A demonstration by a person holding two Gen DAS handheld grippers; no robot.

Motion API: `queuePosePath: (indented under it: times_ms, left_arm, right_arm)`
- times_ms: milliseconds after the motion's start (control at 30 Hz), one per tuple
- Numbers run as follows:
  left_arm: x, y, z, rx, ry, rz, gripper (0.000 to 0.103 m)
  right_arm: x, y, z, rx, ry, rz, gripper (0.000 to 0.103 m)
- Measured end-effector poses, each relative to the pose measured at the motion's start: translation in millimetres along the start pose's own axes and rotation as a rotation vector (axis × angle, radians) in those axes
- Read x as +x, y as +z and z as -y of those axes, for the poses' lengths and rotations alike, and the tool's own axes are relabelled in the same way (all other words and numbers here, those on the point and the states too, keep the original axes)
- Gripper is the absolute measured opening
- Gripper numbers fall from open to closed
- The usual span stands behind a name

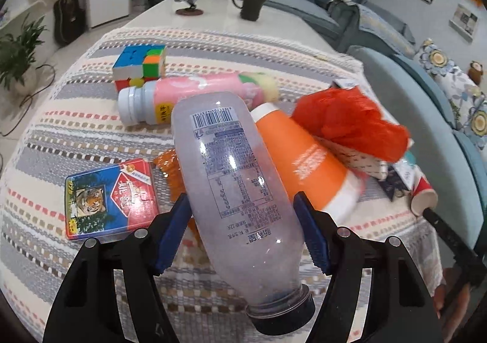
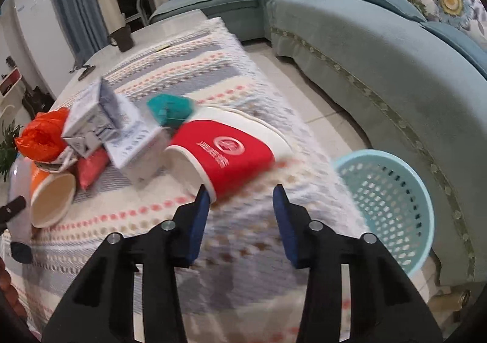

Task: Collect trash
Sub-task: 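Grasp the red-and-white cup with the right tool while the left tool grasps the clear bottle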

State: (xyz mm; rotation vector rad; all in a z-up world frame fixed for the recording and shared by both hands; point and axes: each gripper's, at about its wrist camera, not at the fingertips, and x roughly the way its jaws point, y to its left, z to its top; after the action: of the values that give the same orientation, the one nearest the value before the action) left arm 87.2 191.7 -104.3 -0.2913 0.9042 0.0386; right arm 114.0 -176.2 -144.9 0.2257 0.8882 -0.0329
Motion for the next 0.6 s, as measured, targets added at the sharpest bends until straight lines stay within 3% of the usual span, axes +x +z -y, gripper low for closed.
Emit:
queuePosePath:
  times_ms: [133, 200, 267, 300, 333, 467, 600]
  left_arm:
    - [-11.0, -0.3, 8.9, 0.027, -0.027, 0.041, 0.067]
    - [-15.1, -0.2, 13.9, 0.037, -0.041, 0.056, 0.067]
    - [-17.2, 0.2, 17.5, 0.040, -0.059, 0.065, 0.067]
    - [-18.0, 0.4, 19.0, 0.043, -0.070, 0.066, 0.067]
    - [-19.6, 0.3, 19.6, 0.048, -0.075, 0.072, 0.067]
    - [-25.2, -1.2, 27.0, 0.071, -0.100, 0.094, 0.067]
    - [-28.3, -5.3, 33.2, 0.096, -0.109, 0.101, 0.067]
  right_arm:
    - [-8.6, 0.8, 28.4, 0.055, -0.001, 0.005, 0.040]
    - [-14.2, 2.8, 31.9, 0.068, 0.039, 0.008, 0.046]
    - [-18.2, 4.7, 26.6, 0.065, 0.068, 0.021, 0.063]
    - [-19.5, 6.5, 22.6, 0.064, 0.079, 0.030, 0.077]
    - [-20.1, 8.5, 18.0, 0.061, 0.082, 0.039, 0.080]
    - [-8.3, 18.7, -2.8, 0.018, 0.058, 0.034, 0.085]
    - [10.4, 25.1, -6.2, 0.054, 0.068, -0.006, 0.085]
